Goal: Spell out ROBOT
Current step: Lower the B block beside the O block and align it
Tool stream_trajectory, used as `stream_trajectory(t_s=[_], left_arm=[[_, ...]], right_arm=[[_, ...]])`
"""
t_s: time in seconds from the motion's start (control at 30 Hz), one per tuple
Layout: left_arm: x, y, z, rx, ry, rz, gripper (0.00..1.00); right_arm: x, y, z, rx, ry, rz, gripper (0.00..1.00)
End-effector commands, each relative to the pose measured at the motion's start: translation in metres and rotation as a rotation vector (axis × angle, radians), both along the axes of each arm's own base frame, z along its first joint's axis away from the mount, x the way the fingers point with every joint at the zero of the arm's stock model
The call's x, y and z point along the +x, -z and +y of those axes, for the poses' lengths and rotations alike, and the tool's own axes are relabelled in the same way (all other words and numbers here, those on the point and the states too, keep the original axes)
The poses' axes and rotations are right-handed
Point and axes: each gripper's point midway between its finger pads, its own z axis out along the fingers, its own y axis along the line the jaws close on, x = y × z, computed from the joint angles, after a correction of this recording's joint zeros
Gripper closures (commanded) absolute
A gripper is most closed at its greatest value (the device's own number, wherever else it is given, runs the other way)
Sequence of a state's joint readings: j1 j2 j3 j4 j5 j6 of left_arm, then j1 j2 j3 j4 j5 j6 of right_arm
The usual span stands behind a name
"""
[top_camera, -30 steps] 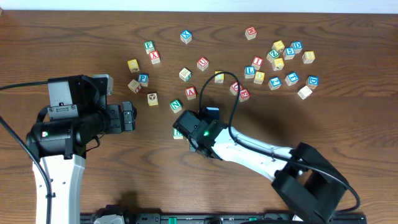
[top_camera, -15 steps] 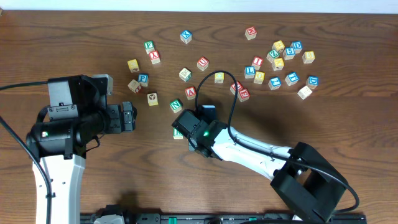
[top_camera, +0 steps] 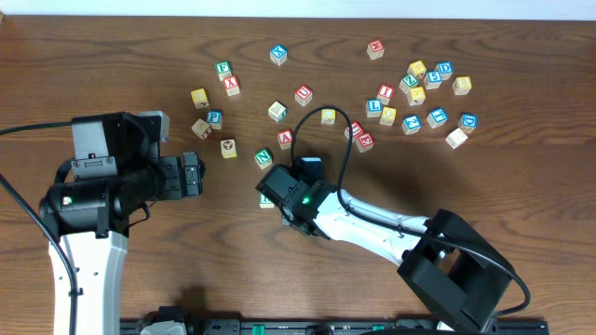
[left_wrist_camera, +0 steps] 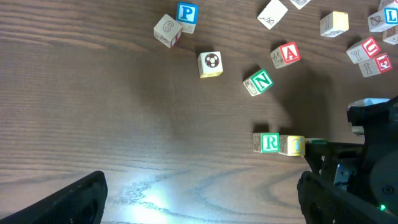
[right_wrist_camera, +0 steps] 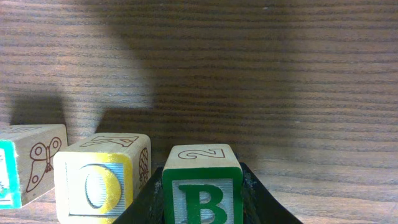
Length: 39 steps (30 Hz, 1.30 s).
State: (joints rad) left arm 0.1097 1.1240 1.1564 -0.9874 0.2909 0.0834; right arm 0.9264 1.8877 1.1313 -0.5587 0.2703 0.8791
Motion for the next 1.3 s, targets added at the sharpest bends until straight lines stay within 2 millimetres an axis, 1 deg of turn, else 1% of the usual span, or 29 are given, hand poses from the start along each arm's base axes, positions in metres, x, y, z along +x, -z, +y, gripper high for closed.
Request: stream_trajectory(t_s=[0.0,0.17,0.23,0.3,0.5,0.57,0.73,0.93,1.27], left_arm=[[0.0012,-0.0053,-0.0012,-0.004,0.015,-0.016,0.04],[0.0012,-0.0053,-0.0012,-0.004,0.015,-0.016,0.04],[0.0012,-0.0053,-0.0012,-0.004,0.015,-0.016,0.04],[0.0012,-0.0053,-0.0012,-0.004,0.015,-0.016,0.04],[0.0012,-0.0053,-0.0012,-0.004,0.015,-0.016,0.04],[0.0013,-0.0053,-0.0012,-0.004,0.015,-0.016,0.04],[0.0012,-0.0053,-0.0012,-0.004,0.015,-0.016,0.04],[0.0012,-0.0053,-0.0012,-0.004,0.015,-0.016,0.04],[0.0012,-0.0053,-0.0012,-0.004,0.015,-0.016,0.04]], right_arm=[[-0.0034,0.0079,-0.0004,-0.032,-0.022,0.001,0.85],[-0.0034,0.0079,-0.0004,-0.032,-0.022,0.001,0.85],[-0.0034,0.0079,-0.0004,-0.032,-0.022,0.001,0.83],[-0.0034,0.0078,-0.0004,-0.032,-0.022,0.001,0.8],[-0.0035,0.008,-0.0006,-0.033,-0.022,0.002,0.65],[-0.0034,0.0078,-0.0004,-0.032,-0.022,0.001,0.63],[-0.0035,0.0078,-0.0005,-0.032,-0.022,0.001,0.62],[-0.0034,0.0077,-0.0004,-0.032,-0.022,0.001,0.58],[-0.0035,0.0078,-0.0004,-0.032,-0.022,0.002,0.58]])
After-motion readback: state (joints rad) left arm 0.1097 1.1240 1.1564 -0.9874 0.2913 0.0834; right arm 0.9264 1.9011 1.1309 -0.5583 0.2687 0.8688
